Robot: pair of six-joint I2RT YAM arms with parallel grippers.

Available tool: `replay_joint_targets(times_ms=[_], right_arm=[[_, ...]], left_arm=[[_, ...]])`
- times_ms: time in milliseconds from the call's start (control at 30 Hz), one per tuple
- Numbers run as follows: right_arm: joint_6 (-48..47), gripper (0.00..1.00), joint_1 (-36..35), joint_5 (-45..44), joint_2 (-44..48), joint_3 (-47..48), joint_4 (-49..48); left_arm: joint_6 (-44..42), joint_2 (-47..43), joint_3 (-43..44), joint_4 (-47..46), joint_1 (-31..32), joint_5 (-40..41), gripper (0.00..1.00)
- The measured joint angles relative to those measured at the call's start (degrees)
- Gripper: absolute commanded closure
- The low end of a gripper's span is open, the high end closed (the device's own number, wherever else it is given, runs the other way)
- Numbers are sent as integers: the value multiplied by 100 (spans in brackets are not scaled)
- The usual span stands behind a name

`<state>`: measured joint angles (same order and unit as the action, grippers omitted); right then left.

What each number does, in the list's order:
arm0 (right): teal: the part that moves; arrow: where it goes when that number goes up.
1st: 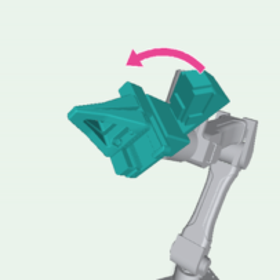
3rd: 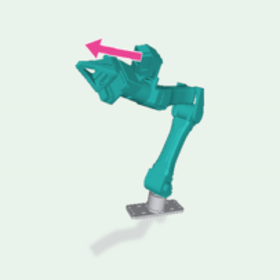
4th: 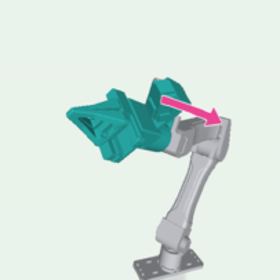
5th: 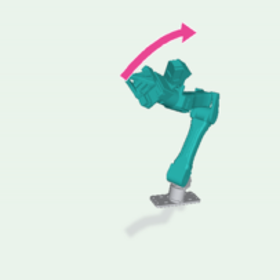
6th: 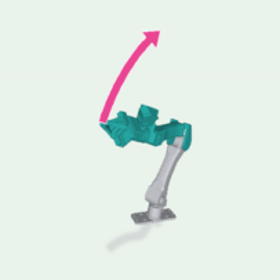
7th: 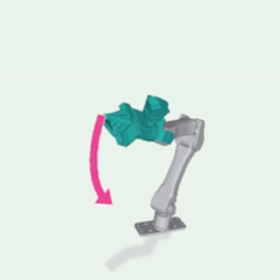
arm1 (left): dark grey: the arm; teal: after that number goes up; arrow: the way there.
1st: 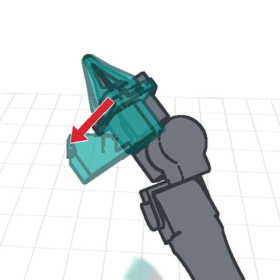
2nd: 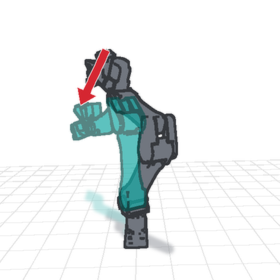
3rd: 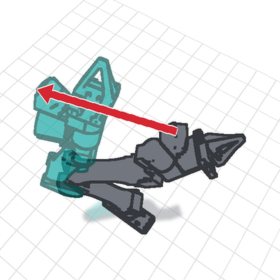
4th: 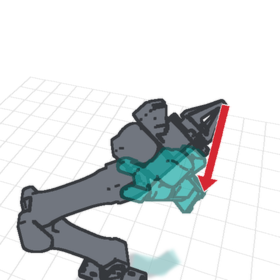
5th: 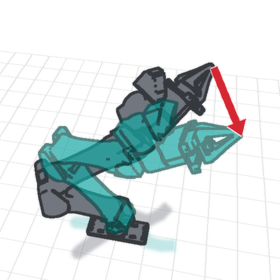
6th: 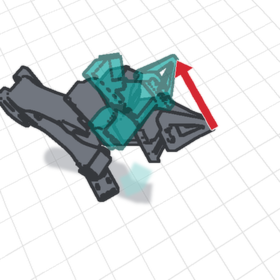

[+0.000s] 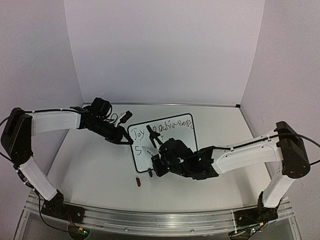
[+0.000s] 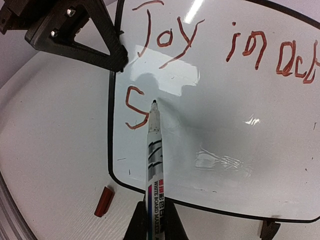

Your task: Write a sentence on the whiteboard

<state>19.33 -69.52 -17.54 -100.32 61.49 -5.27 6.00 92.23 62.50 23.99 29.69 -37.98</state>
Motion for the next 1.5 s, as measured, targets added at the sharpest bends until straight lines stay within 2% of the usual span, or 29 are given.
replay_joint_targets(times_ms=[900, 1500], right_arm=[[221, 100, 35, 197, -39, -140, 151], [183, 100, 22, -143, -75, 64, 226]], left_arm=[[0, 0, 1, 2, 0, 11, 100], [-1, 0, 0, 1, 0, 12, 100]])
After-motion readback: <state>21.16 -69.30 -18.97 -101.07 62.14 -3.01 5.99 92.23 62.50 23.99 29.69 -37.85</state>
